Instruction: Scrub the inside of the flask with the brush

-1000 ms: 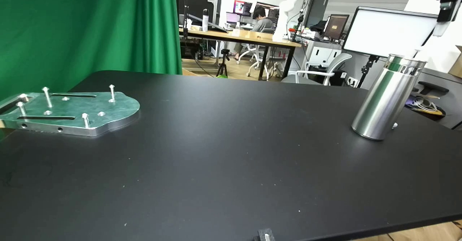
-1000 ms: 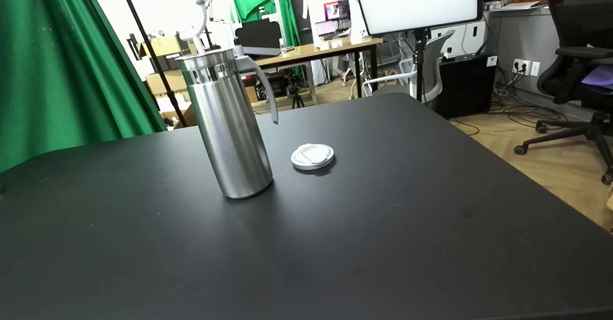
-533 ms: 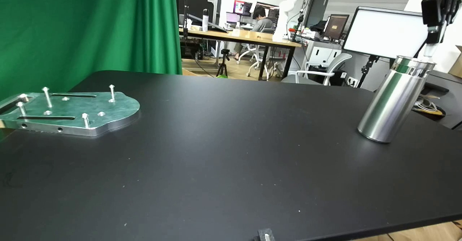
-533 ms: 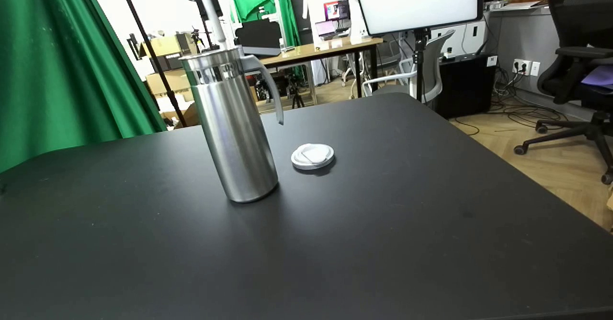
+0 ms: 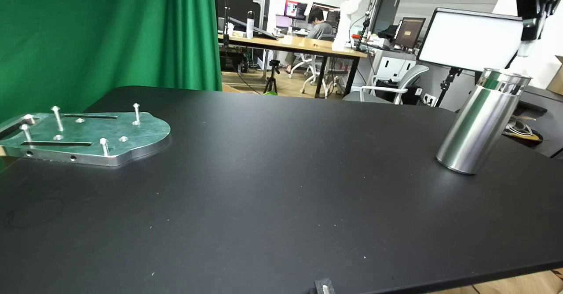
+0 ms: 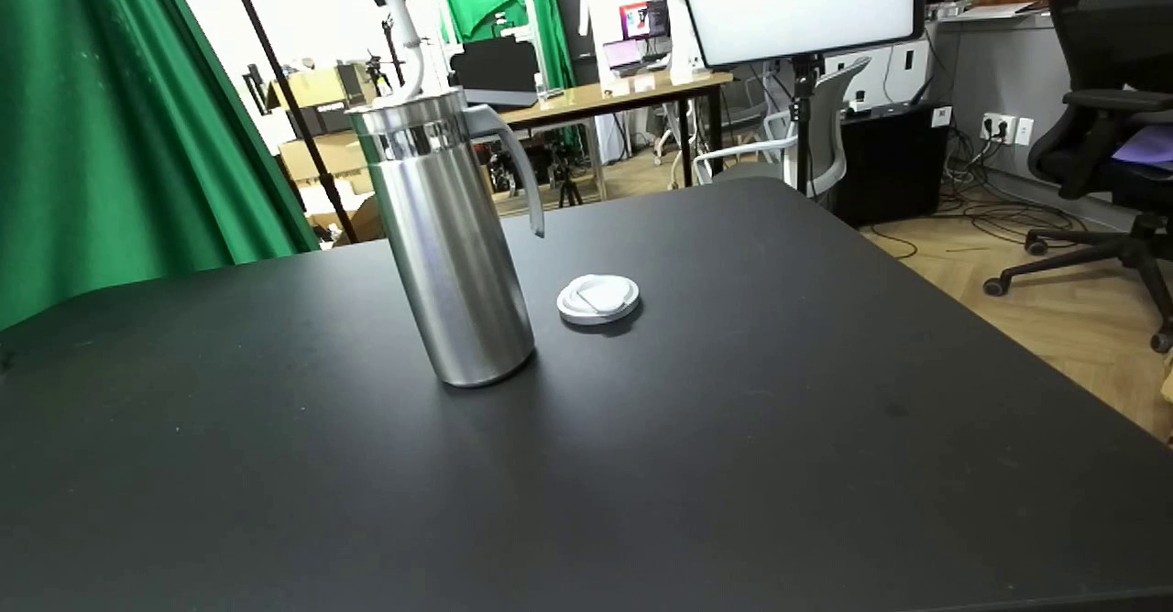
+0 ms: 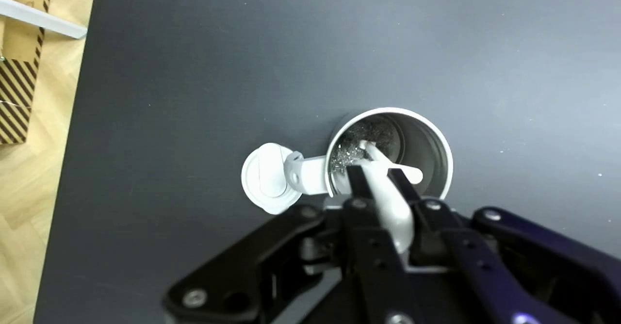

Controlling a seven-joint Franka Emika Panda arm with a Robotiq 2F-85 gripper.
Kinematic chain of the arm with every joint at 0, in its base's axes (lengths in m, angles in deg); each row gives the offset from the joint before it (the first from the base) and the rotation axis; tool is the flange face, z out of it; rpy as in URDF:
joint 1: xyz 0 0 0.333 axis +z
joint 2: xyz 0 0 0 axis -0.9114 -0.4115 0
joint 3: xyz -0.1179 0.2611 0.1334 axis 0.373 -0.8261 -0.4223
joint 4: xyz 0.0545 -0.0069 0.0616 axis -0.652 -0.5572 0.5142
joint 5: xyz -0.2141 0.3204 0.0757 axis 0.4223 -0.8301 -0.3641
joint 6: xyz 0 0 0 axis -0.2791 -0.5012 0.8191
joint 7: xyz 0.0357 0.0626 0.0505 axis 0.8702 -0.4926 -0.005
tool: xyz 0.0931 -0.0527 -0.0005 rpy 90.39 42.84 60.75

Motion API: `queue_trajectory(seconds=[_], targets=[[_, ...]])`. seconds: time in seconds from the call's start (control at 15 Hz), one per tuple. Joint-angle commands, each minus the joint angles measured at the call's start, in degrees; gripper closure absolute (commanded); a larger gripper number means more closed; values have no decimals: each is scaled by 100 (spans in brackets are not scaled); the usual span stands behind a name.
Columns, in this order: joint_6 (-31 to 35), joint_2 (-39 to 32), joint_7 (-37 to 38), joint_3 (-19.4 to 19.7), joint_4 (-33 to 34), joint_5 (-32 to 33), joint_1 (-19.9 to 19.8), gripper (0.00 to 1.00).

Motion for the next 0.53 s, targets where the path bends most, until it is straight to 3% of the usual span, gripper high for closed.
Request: queue_trajectory(seconds=[0.0, 0.47], targets=[[-177, 537, 153, -107, -155, 208, 62, 96], [-89, 873, 157, -135, -296, 294, 142, 96]])
